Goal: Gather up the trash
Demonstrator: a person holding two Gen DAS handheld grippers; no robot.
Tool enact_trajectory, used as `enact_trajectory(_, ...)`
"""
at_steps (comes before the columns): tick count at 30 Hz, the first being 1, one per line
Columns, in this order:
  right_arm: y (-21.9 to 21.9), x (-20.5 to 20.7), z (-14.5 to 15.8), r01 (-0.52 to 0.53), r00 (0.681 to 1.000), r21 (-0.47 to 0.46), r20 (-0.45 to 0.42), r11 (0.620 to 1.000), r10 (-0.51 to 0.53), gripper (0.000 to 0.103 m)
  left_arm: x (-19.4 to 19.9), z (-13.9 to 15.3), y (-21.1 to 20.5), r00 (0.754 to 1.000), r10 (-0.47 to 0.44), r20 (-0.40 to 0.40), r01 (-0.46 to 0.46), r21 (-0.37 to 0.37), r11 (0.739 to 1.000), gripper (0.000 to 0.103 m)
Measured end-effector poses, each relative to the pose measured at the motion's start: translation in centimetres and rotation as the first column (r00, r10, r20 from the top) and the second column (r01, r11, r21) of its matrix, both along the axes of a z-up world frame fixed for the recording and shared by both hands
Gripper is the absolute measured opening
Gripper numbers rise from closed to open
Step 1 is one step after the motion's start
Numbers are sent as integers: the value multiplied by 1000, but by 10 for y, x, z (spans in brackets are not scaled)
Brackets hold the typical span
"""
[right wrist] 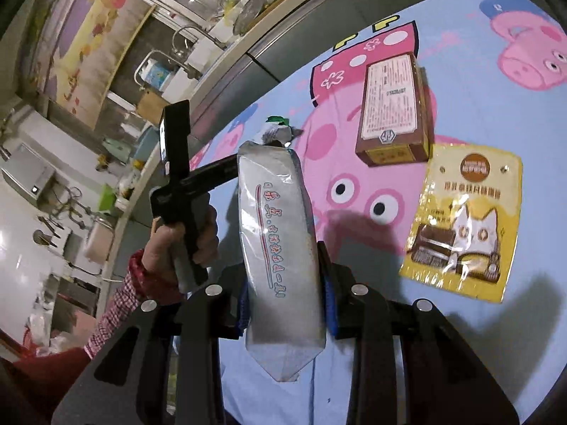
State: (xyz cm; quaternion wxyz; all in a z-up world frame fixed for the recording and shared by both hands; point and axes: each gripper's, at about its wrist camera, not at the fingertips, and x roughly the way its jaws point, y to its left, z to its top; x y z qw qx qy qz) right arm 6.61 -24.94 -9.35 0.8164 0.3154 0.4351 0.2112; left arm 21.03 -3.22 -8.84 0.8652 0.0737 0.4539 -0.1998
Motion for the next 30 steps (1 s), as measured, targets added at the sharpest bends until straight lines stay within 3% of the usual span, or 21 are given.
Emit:
enact_trajectory(3, 1, -3, -11, -7, 999, 40, -31, 999, 8, 31, -16, 0, 3, 1000, -18, -14, 18, 0, 1000, 29)
enact_trajectory(9, 1, -19, -31, 3, 996, 53, -91, 999, 2, 31, -91, -2, 7, 991, -99, -92, 90, -105, 990, 28)
enact_trajectory(16, -16, -50, -42, 49, 992, 41, -117, 998, -44, 35, -183, -9, -9, 962, -216, -167, 171, -248, 953, 28)
enact_trajectory(20, -24, -64, -37, 84, 992, -58, -94, 995, -90, 51, -204, -14, -29, 956, -235, -173, 193, -229, 954, 30)
enact_trajectory(23, -29, -75, -36, 107, 991, -108, -71, 988, -115, 56, -203, -20, -38, 959, -212, -188, 174, -199, 964, 32)
enact_trajectory(26, -35, -89, -33, 129, 989, -160, -47, 979, -138, 62, -206, -16, -39, 968, -175, -180, 139, -195, 971, 57)
enact_trajectory(30, -26, -103, -23, 150, 989, -340, 46, 928, -143, 71, -213, -11, -37, 976, -150, -156, 125, -158, 980, 60)
